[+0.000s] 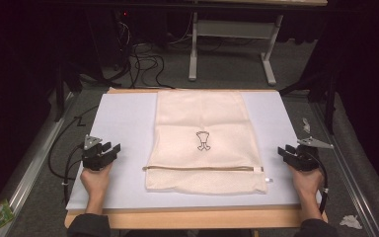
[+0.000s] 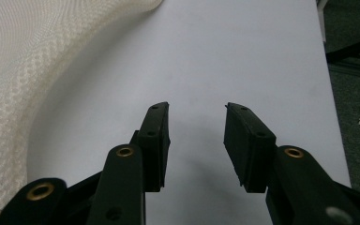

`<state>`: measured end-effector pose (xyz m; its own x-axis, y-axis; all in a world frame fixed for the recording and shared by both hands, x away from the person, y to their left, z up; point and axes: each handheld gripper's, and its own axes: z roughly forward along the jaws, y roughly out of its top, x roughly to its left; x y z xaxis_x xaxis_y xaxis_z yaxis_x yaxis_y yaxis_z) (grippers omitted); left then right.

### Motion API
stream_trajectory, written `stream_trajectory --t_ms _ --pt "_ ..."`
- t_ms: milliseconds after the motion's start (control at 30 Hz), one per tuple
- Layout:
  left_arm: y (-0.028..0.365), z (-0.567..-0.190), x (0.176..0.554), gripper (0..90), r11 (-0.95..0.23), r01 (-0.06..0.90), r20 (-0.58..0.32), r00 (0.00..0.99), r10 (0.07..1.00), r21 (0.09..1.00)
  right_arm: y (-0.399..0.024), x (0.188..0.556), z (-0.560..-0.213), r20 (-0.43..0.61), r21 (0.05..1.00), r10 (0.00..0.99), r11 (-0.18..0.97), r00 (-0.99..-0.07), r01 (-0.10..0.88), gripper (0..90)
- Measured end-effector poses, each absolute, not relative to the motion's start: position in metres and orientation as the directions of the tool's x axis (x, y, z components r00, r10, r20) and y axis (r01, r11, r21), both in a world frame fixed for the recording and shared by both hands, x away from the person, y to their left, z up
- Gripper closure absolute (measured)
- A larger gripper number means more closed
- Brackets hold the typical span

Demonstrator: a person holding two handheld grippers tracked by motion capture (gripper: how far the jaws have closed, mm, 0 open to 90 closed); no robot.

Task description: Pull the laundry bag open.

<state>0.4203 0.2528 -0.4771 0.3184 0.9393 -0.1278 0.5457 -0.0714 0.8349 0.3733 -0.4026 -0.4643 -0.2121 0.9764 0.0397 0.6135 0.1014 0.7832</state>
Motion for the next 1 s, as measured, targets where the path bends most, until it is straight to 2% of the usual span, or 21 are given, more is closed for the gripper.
stream_trajectory --t_ms 433,600,1000 --pt "0.252 -0.483 0.425 55.6 -0.063 0.558 -0.126 0.294 0.947 0.827 -0.408 0.375 -0.474 0.057 0.786 0.981 0.07 -0.185 0.614 58.7" --pt "0.253 -0.484 0.426 54.4 -0.053 0.572 -0.139 0.287 0.948 0.819 -0.404 0.374 -0.475 0.02 0.782 0.982 0.102 -0.188 0.615 56.6" --pt "0.25 -0.484 0.422 50.0 -0.083 0.54 -0.104 0.307 0.946 0.838 -0.401 0.376 -0.476 -0.01 0.768 0.98 0.136 -0.199 0.626 52.1"
